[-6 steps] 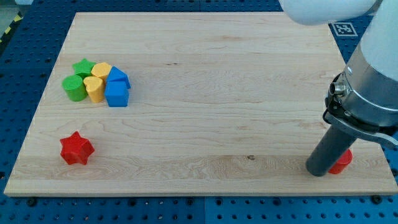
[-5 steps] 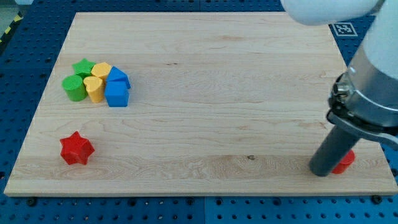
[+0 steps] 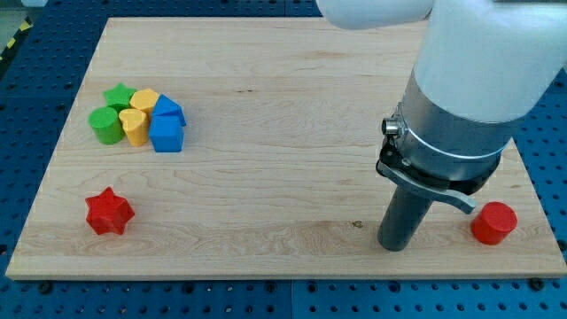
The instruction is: Move the red star to the bottom center
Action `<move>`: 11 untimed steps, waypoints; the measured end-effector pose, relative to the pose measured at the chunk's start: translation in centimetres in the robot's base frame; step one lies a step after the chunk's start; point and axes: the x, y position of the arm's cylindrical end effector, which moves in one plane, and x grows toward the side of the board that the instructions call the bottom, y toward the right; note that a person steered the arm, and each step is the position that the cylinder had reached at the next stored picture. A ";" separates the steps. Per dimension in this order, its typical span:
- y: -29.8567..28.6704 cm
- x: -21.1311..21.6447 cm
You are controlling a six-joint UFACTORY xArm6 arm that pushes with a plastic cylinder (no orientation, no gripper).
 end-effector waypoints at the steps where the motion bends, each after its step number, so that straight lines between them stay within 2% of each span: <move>1: -3.4 0.0; 8: -34.7 0.3; 9: -36.8 -1.1; 11: -32.5 -2.2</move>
